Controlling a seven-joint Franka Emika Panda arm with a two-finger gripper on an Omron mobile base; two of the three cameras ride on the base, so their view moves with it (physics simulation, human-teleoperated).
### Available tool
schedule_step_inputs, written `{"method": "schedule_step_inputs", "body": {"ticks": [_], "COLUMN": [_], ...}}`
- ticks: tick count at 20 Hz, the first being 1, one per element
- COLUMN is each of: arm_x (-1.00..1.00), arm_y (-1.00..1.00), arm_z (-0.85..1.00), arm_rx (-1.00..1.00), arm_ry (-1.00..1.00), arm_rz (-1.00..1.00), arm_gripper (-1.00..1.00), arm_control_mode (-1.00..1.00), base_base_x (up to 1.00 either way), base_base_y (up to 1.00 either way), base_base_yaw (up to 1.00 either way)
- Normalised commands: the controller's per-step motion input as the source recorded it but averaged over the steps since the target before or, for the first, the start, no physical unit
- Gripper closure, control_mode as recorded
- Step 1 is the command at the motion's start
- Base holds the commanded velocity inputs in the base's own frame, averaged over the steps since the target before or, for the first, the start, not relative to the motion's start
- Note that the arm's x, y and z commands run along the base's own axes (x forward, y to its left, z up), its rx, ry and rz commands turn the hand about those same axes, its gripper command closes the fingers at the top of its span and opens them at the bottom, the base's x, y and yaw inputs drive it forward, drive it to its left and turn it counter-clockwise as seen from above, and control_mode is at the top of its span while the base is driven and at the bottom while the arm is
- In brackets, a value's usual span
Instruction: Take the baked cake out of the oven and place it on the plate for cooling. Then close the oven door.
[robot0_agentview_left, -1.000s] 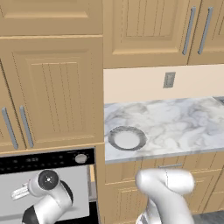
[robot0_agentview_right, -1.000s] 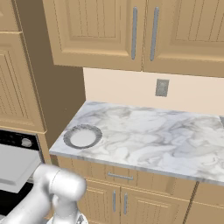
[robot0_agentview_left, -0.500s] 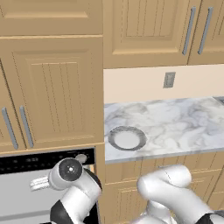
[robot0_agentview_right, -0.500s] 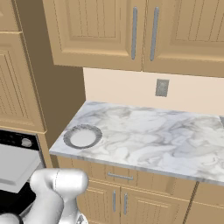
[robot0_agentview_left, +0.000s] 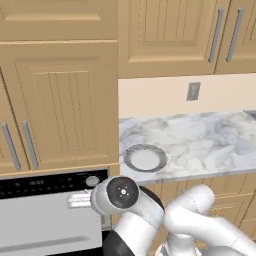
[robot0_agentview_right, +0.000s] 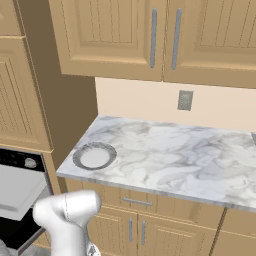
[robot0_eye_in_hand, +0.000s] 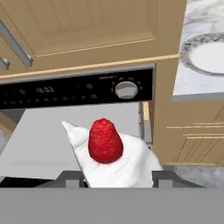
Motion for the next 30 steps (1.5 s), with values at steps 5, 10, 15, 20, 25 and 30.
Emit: {"method": "schedule_step_inputs", "body": {"ticks": [5,10,15,20,25,30], "arm_x": [-0.40,-0.24,-0.07,0.20,0.74,0.85], "arm_y": [-0.91,-0.91,-0.87,-0.68,-0.47,-0.24], "arm_z": [0.90,1.00,0.95,0.52,0.03,-0.36], "arm_rx": [0.01,0.00,0.00,0.00,0.00,0.00], "arm_ry": [0.00,0.01,0.08,0.23,0.30,0.15], "arm_rz": [-0.21,-0.22,-0.25,-0.20,-0.05,0.00], "arm_gripper": [1.00,1.00,1.00,1.00,1.00,1.00], "arm_control_mode": [-1.00,-1.00,-1.00,-1.00,-1.00,-1.00], "base_base_x": [0.00,0.00,0.00,0.00,0.00,0.00], "base_base_y": [0.00,0.00,0.00,0.00,0.00,0.00], "base_base_yaw": [0.00,0.00,0.00,0.00,0.00,0.00]}}
